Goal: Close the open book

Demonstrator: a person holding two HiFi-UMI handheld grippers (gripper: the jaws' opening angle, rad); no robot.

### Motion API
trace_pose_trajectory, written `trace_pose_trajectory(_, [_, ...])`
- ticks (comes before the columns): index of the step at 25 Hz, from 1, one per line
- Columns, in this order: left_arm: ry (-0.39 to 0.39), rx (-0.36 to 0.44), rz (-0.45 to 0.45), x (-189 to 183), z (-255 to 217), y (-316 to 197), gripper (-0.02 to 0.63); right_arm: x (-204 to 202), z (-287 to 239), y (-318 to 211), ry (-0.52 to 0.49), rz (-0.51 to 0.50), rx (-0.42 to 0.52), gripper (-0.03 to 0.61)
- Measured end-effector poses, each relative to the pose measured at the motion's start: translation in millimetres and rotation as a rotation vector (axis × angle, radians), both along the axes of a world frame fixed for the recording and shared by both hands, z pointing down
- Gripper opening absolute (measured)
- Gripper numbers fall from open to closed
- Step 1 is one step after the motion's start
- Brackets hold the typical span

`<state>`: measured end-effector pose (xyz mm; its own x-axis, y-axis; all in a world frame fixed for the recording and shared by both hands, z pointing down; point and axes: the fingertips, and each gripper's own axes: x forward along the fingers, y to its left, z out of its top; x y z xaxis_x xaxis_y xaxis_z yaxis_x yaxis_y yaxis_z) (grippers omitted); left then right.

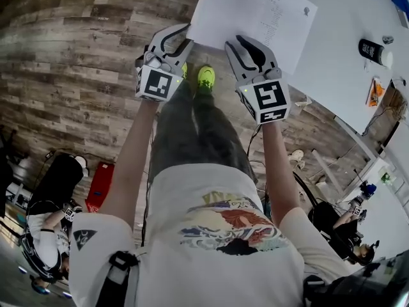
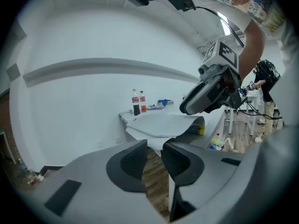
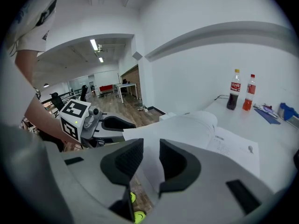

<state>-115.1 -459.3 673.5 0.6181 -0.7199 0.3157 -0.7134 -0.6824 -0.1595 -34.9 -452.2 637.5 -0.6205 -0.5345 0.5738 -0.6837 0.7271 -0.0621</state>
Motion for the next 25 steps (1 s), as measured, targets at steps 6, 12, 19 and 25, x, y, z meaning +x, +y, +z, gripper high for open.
trace_pose_trajectory(6, [0.006, 0.003, 0.018, 9, -23, -2, 0.096, 4, -16, -7, -0.036, 0.041, 0.005, 0.106])
trace_pose_trajectory(12, [0.0, -0.015, 0.024, 18, -43, -2, 0.097, 13, -33, -12, -0.055, 0.069, 0.014, 0.106])
trace_pose_trajectory(19, [0.01, -0.011, 0.062, 31, -73, 2, 0.097, 27, -58, -13, -0.084, 0.12, 0.024, 0.106])
trace_pose_trajectory(25, [-0.016, -0.031, 0.085, 51, -88, 7, 0.097, 42, -75, -10, -0.099, 0.14, 0.043, 0.106])
